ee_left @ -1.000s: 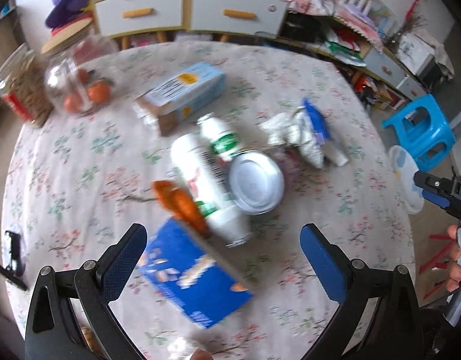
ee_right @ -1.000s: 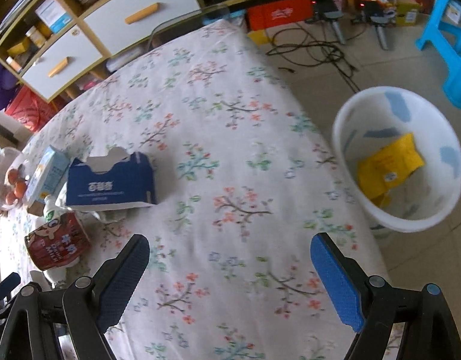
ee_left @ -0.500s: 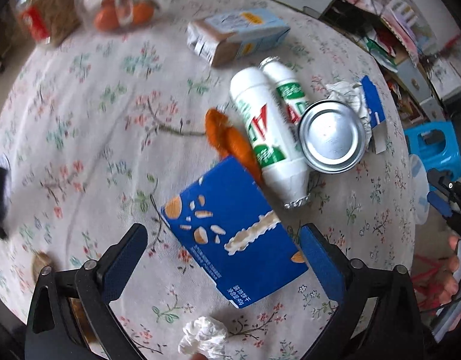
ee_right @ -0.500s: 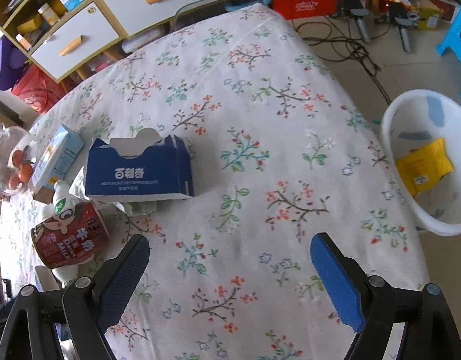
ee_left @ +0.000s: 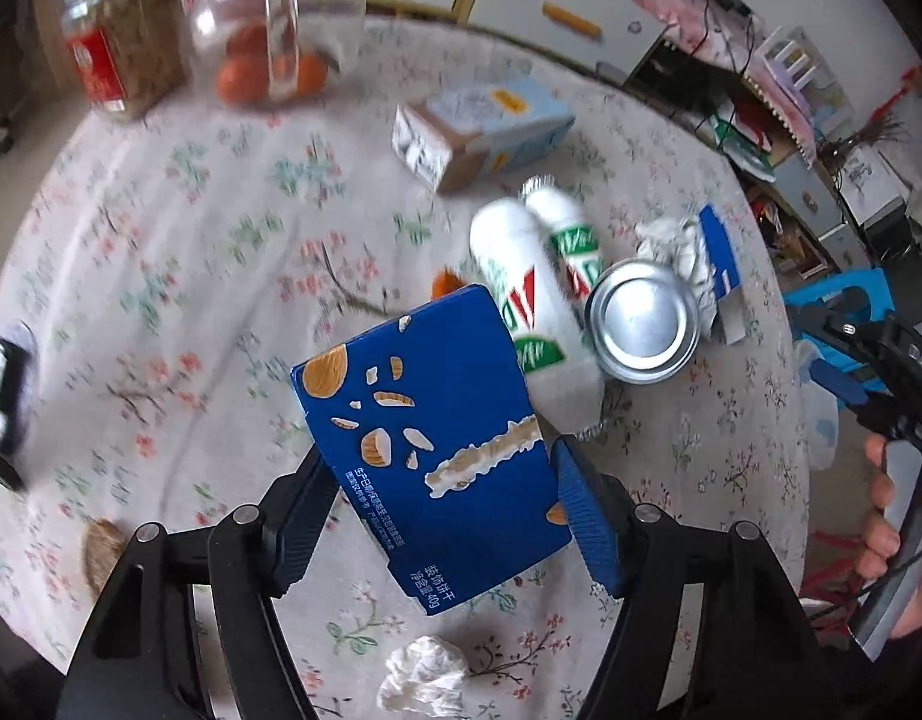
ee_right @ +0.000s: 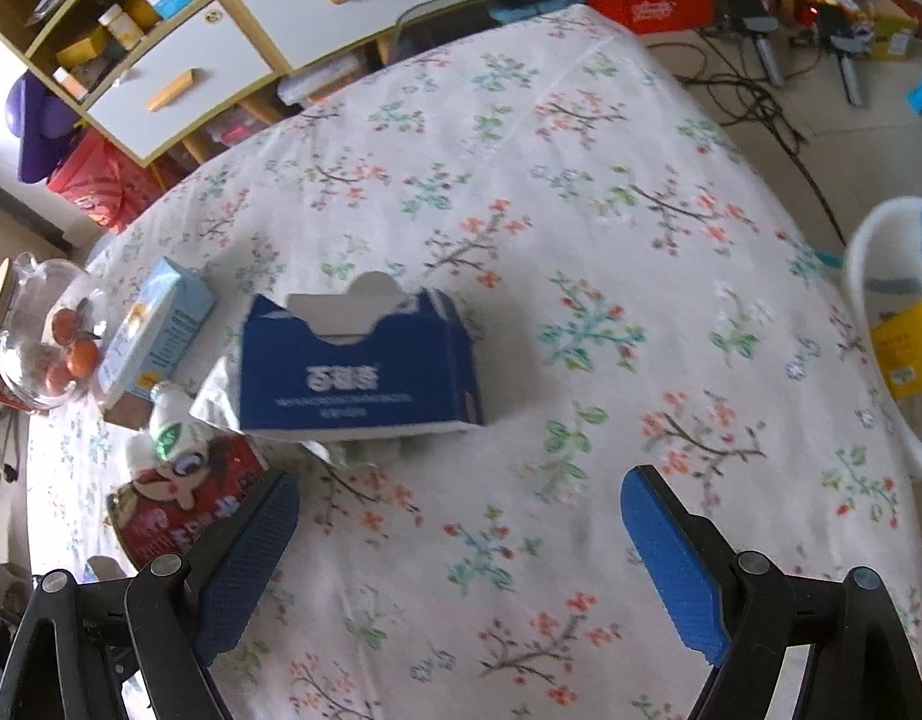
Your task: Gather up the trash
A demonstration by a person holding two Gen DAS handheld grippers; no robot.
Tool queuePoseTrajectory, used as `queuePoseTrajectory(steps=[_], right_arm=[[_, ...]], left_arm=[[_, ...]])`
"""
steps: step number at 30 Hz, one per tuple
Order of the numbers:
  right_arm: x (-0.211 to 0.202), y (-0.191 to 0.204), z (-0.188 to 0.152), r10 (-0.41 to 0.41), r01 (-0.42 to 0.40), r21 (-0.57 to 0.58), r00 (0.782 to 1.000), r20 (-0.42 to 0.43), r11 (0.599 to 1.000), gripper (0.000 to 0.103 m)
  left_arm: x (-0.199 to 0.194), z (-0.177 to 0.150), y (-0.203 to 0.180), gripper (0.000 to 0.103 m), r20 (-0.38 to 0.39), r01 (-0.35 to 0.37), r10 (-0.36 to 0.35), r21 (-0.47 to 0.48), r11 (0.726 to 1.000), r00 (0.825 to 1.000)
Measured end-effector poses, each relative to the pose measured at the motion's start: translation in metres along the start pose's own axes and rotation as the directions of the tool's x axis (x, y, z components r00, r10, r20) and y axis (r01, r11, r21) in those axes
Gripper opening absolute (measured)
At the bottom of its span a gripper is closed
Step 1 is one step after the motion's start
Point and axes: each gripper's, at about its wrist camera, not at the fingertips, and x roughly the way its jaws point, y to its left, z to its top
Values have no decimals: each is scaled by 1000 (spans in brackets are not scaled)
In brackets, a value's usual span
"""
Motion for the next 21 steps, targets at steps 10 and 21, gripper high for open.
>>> queuePoseTrajectory(steps=[10, 21], right_arm=[[29, 41, 10, 13, -13, -54, 1000, -4, 998, 91], [54, 55, 16, -48, 49, -81, 999, 18, 996, 91]], left_arm=[[-22, 10, 8, 74, 68, 4, -4, -3, 1000, 998], [-30, 8, 0, 74, 103, -2, -1, 23, 1000, 995]])
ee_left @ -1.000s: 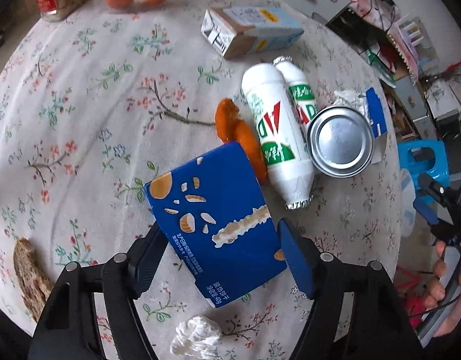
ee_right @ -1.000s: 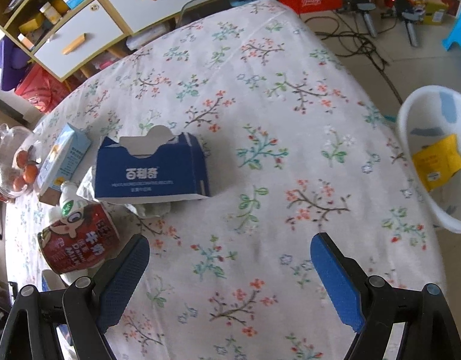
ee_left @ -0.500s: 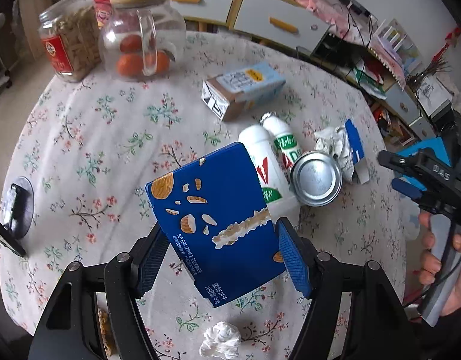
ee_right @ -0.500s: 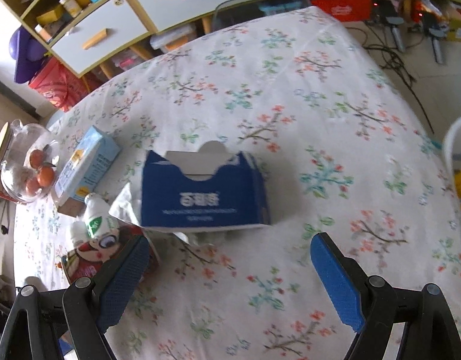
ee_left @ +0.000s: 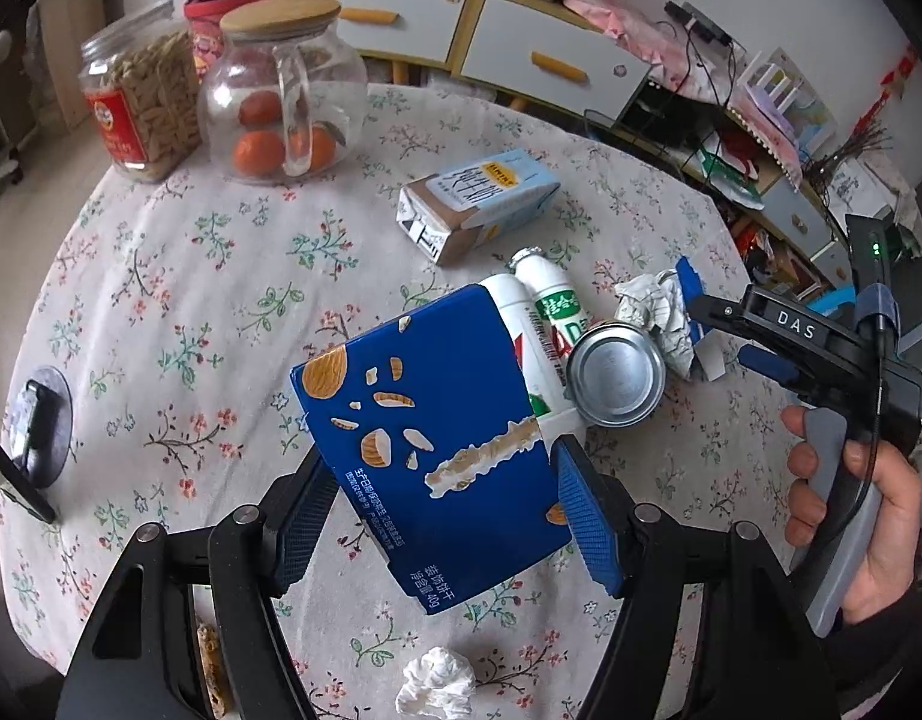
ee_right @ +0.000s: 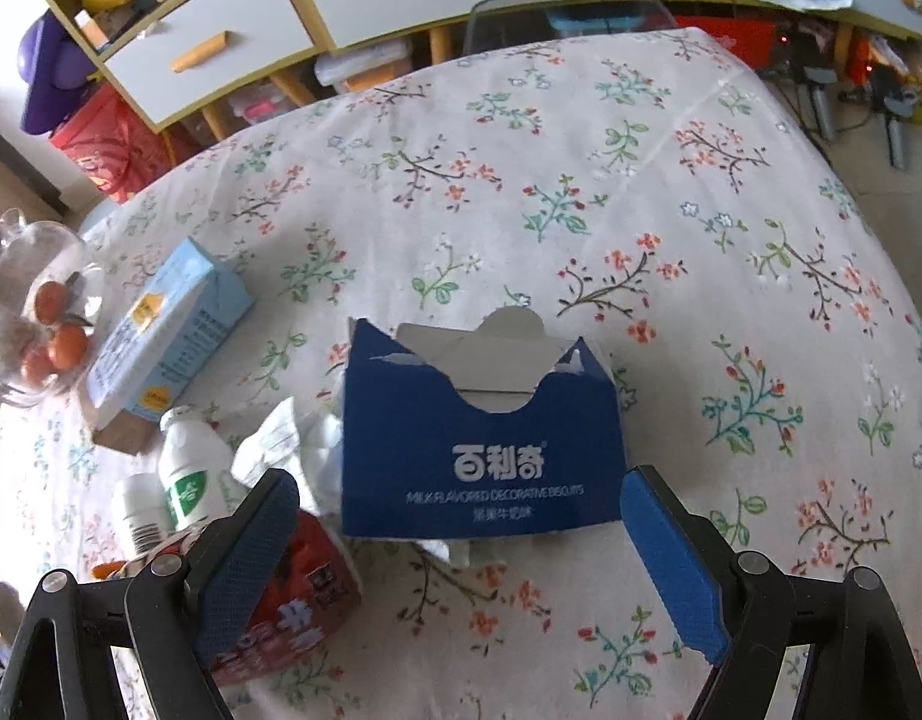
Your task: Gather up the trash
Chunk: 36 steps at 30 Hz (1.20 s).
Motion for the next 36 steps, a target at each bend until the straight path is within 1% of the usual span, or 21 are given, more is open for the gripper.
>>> queuePoseTrajectory(steps=[2, 4, 5, 6, 7, 9, 12, 13, 17, 21, 22, 24, 25, 26, 28, 29, 30, 31, 33, 36], right_arm=[[-1, -5, 1, 3, -3, 15, 1000, 9, 1000, 89], [-4, -9, 1, 7, -7, 18, 1000, 17, 1000, 83], [-6, -12, 2, 15, -15, 19, 1000, 18, 1000, 76], [-6, -13, 2, 18, -19, 20, 1000, 16, 1000, 66], [-7, -17, 2, 23, -23, 21, 1000, 10, 999, 62], [-9, -21, 2, 23, -23, 22, 1000, 8, 999, 48], [-15, -31, 2, 25, -25, 32, 1000, 19, 999, 36], [-19, -36, 3, 34, -35, 39, 999, 24, 999, 35], [-25, -52, 6, 52, -54, 75, 998, 22, 996, 36], [-26, -66, 7, 1, -2, 90, 1000, 11, 996, 37], [-27, -70, 7, 0, -1, 98, 1000, 8, 995, 37], [-28, -80, 8, 30, -29, 117, 1000, -5, 993, 37], [-28, -84, 9, 61, -57, 131, 998, -25, 990, 37], [-27, -88, 9, 108, -100, 149, 993, -47, 984, 38], [-29, -94, 9, 166, -152, 175, 984, -66, 973, 51], [-32, -97, 9, 164, -152, 180, 985, -56, 972, 69], [-35, -99, 9, 144, -134, 178, 989, -41, 975, 83], [-39, -102, 10, 101, -95, 171, 995, -22, 981, 85], [-37, -108, 11, 43, -38, 168, 999, -27, 985, 86], [-27, -118, 12, 22, -13, 182, 998, -52, 983, 86]], left_arm=[[-2, 0, -2, 74, 7, 1, -1, 7, 1000, 1000], [-3, 0, -4, 74, 12, 5, -5, 10, 1000, 1000], [-4, 0, -5, 74, 15, 7, -7, 11, 1000, 1000], [-5, -1, -5, 74, 17, 8, -8, 12, 1000, 1000], [-5, -1, -6, 74, 19, 11, -11, 11, 1000, 1000], [-5, 0, -7, 74, 21, 15, -15, 8, 1000, 1000], [-7, -1, -9, 74, 25, 20, -20, 6, 1000, 999], [-8, -2, -10, 74, 25, 22, -22, 5, 1000, 999], [-9, -2, -13, 74, 27, 29, -29, 11, 1000, 999], [-8, -1, -15, 74, 24, 33, -34, 13, 999, 999], [-8, -1, -16, 74, 24, 34, -34, 14, 999, 999], [-9, 0, -16, 74, 22, 40, -41, 15, 999, 999], [-9, 0, -16, 74, 23, 43, -43, 15, 999, 999], [-10, 1, -17, 74, 25, 46, -46, 17, 999, 999], [-12, 2, -18, 74, 27, 50, -51, 20, 999, 998], [-12, 2, -18, 74, 27, 54, -54, 21, 998, 998], [-12, 3, -18, 74, 27, 56, -57, 21, 998, 998], [-12, 3, -19, 74, 26, 58, -59, 21, 998, 998], [-11, 4, -21, 74, 23, 60, -61, 24, 998, 998], [-9, 6, -23, 74, 15, 67, -67, 25, 997, 998]])
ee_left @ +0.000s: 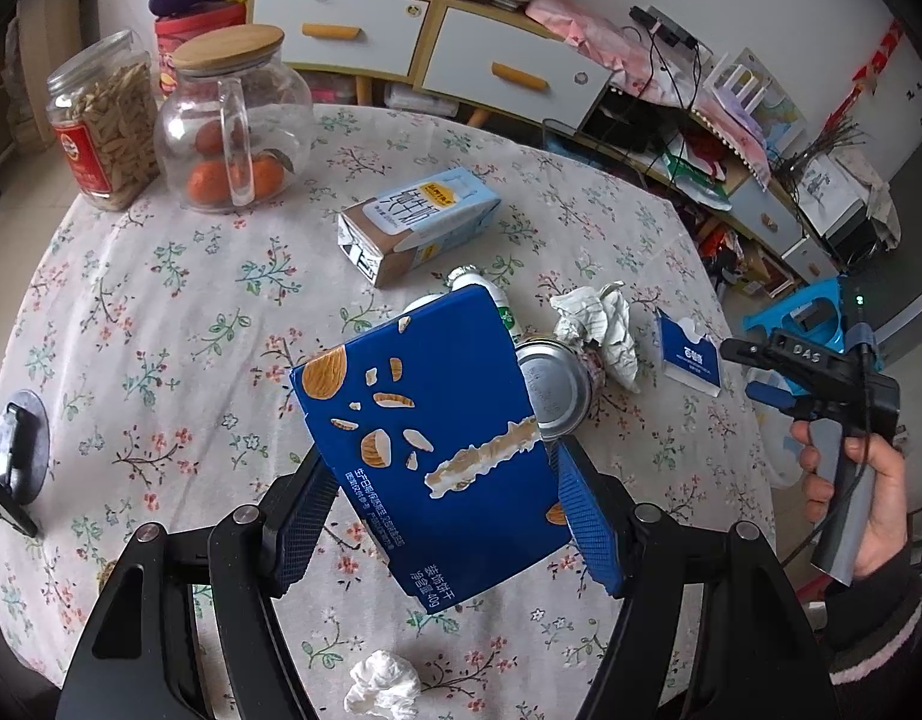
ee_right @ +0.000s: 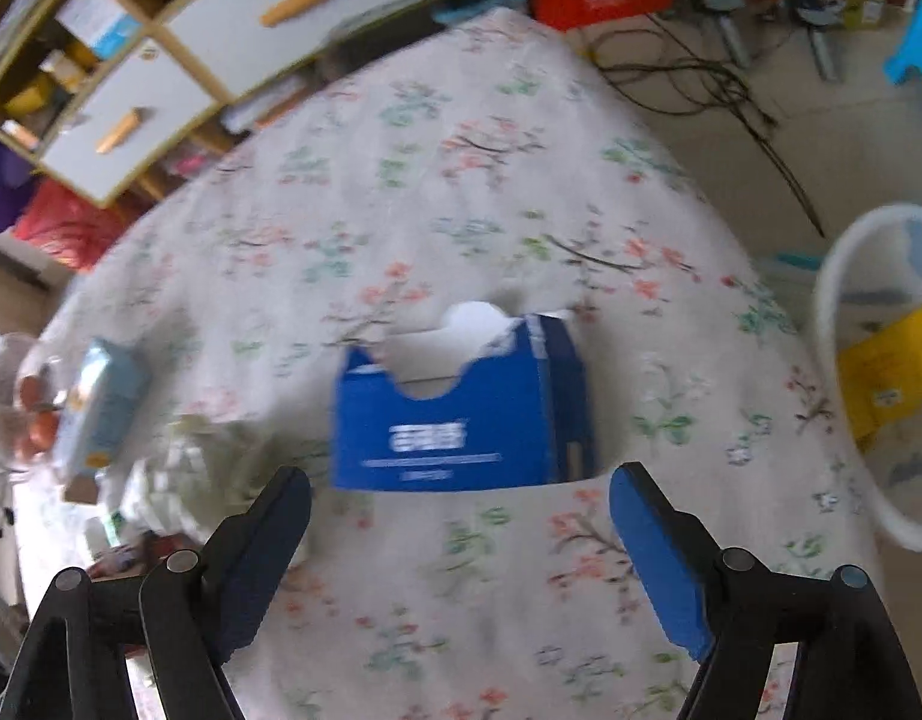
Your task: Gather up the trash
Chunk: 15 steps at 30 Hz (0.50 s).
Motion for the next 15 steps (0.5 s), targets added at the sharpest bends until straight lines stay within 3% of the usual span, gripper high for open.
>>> queuePoseTrajectory(steps=[3, 5, 9, 12, 15], right_arm=[[8, 0, 4, -26, 25, -53, 1000, -15, 998, 86], [14, 10, 6, -82, 77, -165, 996, -21, 983, 86], [26, 29, -2, -212, 199, -443, 977, 21, 874, 88], [38, 36, -10, -261, 246, -567, 964, 57, 786, 88], [48, 35, -13, -260, 240, -605, 964, 57, 759, 88]], left_arm=[[2, 2, -1, 74, -5, 5, -5, -1, 1000, 1000], [5, 3, 1, 74, -11, 8, -8, -3, 1000, 1000], [7, 4, 2, 74, -18, 4, -4, -1, 1000, 1000], [9, 6, 2, 74, -22, 0, 0, -2, 1000, 1000], [12, 7, 2, 74, -25, -2, 2, -3, 1000, 1000]])
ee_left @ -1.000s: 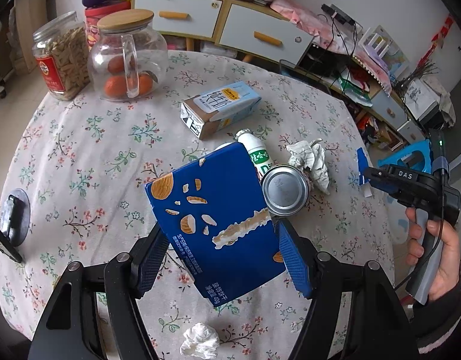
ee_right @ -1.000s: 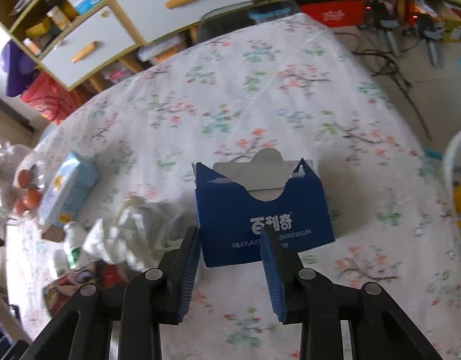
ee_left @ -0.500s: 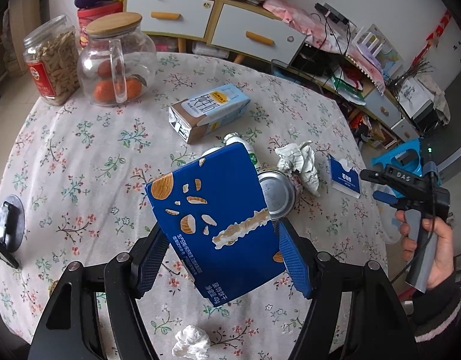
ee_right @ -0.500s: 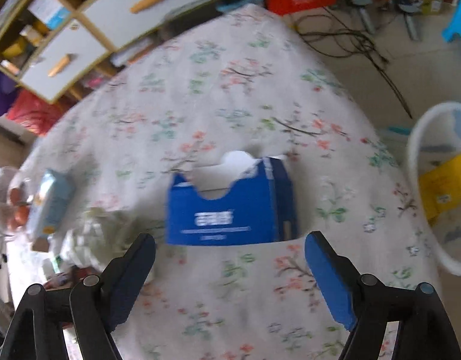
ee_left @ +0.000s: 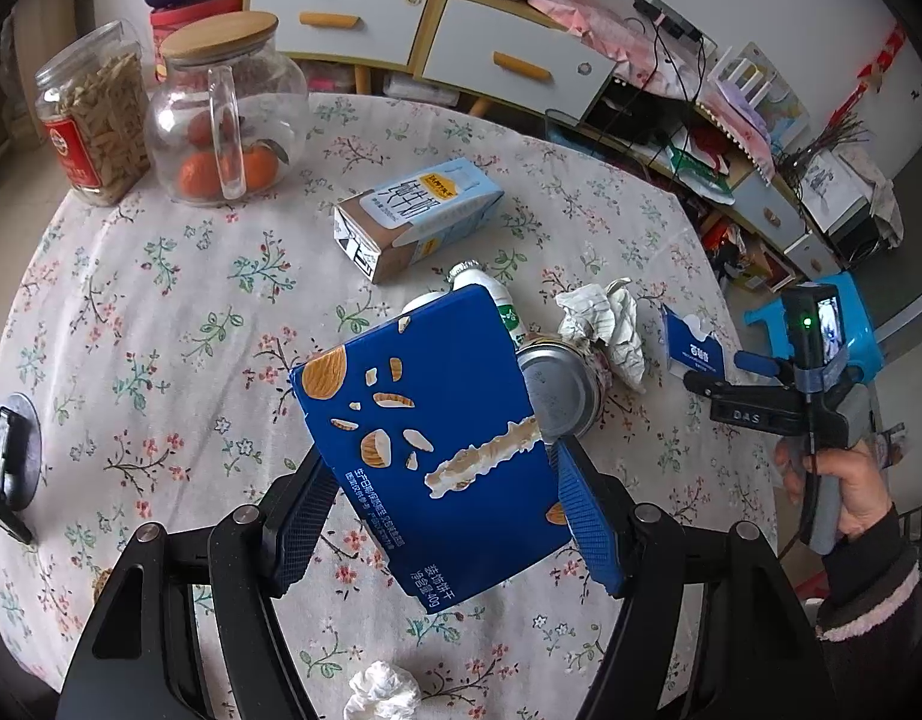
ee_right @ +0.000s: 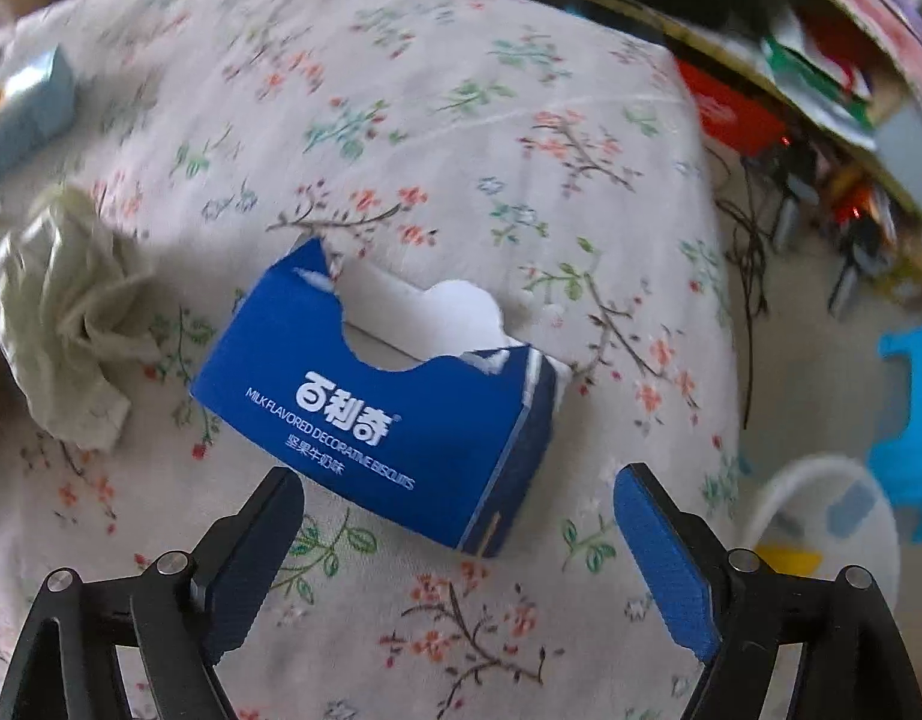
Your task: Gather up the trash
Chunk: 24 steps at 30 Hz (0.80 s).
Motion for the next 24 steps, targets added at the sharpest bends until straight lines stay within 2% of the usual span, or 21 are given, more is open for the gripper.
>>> queuePoseTrajectory(steps=[3, 7, 10, 12, 13, 16, 17, 18, 19, 20, 21, 22, 24], right_arm=[[11, -2, -1, 18, -19, 11, 999, 27, 1000, 88], [15, -4, 1, 98, -101, 43, 993, 72, 994, 84], [11, -6, 1, 142, -148, 60, 985, 99, 987, 58], [7, -6, 0, 161, -168, 74, 983, 92, 983, 20], [5, -4, 0, 170, -177, 80, 982, 88, 981, 14], [-2, 1, -7, 215, -219, 77, 975, 52, 973, 13], [-4, 3, -9, 230, -232, 75, 973, 33, 970, 17], [-5, 5, -11, 229, -230, 67, 973, 23, 971, 38], [-8, 7, -10, 201, -202, 48, 979, 28, 978, 55], [-10, 7, -8, 172, -173, 28, 984, 45, 985, 85], [-14, 8, -5, 140, -140, 1, 987, 73, 990, 93], [-17, 11, 1, 107, -104, -39, 989, 99, 994, 93], [-16, 11, 10, 97, -91, -64, 990, 106, 994, 93]], left_arm=[[2, -1, -2, 74, -2, -6, 6, 8, 1000, 1000], [4, -1, -4, 74, 0, -12, 12, 10, 1000, 1000], [2, 0, -7, 74, 13, -13, 12, 13, 1000, 1000], [-1, -1, -9, 74, 19, -11, 10, 14, 1000, 1000], [-1, -1, -10, 74, 19, -7, 7, 12, 1000, 1000], [-4, -3, -12, 74, 16, 14, -14, 11, 1000, 1000], [-4, -2, -13, 74, 17, 17, -17, 14, 1000, 1000], [-5, -1, -13, 74, 20, 17, -17, 14, 1000, 1000], [-5, 0, -13, 74, 21, 17, -17, 13, 1000, 1000], [-4, 1, -12, 74, 21, 19, -19, 5, 1000, 1000], [-3, 3, -10, 74, 20, 21, -21, -3, 1000, 1000], [-2, 4, -9, 74, 18, 22, -21, -7, 1000, 1000], [1, 6, -7, 74, 12, 18, -18, -13, 1000, 1000]])
